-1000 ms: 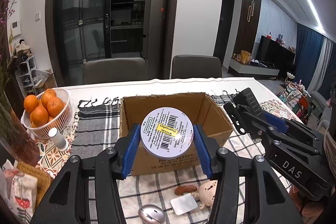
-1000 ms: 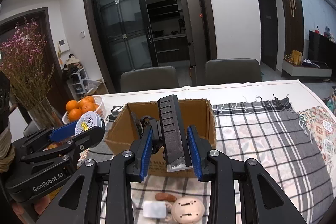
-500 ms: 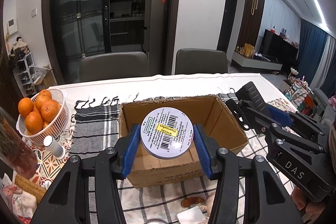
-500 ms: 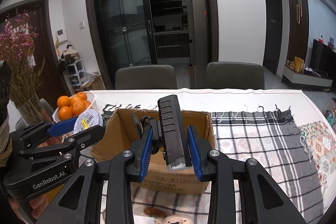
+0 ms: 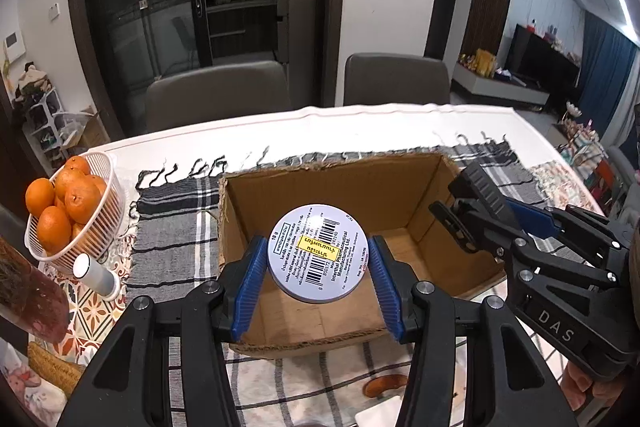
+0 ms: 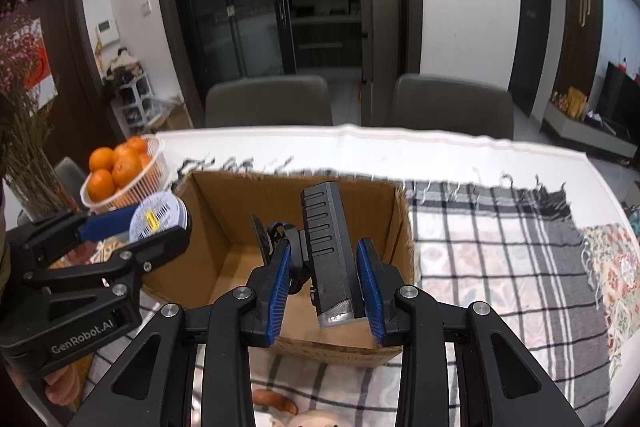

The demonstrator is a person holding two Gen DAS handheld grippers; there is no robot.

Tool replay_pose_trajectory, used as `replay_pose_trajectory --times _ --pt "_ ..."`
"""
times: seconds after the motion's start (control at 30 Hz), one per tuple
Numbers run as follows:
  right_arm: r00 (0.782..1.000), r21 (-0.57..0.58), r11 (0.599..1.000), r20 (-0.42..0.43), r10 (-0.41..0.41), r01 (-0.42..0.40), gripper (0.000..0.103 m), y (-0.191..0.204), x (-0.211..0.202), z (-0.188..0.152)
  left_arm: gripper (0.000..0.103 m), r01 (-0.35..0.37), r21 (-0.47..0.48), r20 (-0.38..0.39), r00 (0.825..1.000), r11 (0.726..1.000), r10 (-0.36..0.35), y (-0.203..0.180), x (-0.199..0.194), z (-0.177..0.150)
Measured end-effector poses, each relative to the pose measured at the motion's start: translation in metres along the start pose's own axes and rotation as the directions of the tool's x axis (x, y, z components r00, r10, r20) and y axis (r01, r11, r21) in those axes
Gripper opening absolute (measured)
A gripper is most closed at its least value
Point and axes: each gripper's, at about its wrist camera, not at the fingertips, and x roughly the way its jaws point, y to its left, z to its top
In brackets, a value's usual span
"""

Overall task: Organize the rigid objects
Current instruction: 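Open the left tool dropping the tin into the box while the right tool releases the flashlight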

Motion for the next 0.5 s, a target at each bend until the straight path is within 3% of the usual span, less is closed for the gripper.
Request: replay_pose_trajectory --times 0.27,0.5 --pt "0.990 0.019 0.999 -0.135 0.038 -0.036 0.034 -0.008 0.035 -0.004 0.051 0.009 -0.015 -0.092 0.996 1.000 -0.011 0.006 0.029 -0.002" --pt "0.982 0.010 1.000 -0.189 0.026 -0.025 0.035 -0.008 0.047 -0.006 0.053 0.020 -0.031 -0.117 0.993 0.999 -0.024 0.007 0.038 -0.004"
